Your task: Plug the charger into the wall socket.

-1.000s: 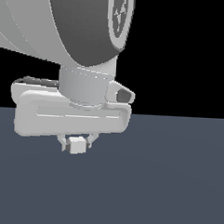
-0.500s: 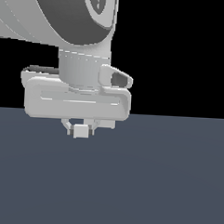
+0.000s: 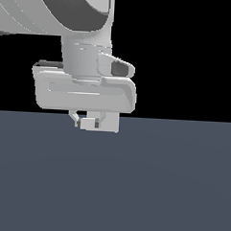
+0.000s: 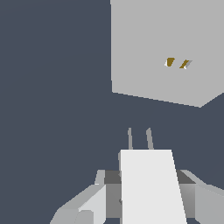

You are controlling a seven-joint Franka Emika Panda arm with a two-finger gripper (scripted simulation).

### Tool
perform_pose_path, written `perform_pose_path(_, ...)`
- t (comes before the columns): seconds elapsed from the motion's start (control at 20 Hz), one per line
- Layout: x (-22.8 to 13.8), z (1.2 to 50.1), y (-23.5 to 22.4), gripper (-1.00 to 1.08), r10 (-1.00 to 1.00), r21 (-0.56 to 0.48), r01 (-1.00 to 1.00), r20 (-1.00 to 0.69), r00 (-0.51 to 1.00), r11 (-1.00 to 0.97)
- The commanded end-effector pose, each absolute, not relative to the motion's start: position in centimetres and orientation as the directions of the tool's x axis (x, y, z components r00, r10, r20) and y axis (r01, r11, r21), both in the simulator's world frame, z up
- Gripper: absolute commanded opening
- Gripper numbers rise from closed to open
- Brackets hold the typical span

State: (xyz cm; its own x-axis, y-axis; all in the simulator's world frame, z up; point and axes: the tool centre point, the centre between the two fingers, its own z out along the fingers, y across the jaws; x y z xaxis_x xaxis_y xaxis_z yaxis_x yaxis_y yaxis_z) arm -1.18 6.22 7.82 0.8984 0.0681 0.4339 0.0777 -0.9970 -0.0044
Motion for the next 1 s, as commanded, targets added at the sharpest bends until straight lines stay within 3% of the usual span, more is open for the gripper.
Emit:
perform_pose_path(0.0, -0.9, 8.3, 6.0, -1.00, 0.030, -0.005, 0.036, 0.434, 0.900, -0.999)
perform_pose_path(0.95, 0.2, 10.0, 5.0, -1.00, -0.117, 0.000, -0.130, 0.426, 0.897, -0.992)
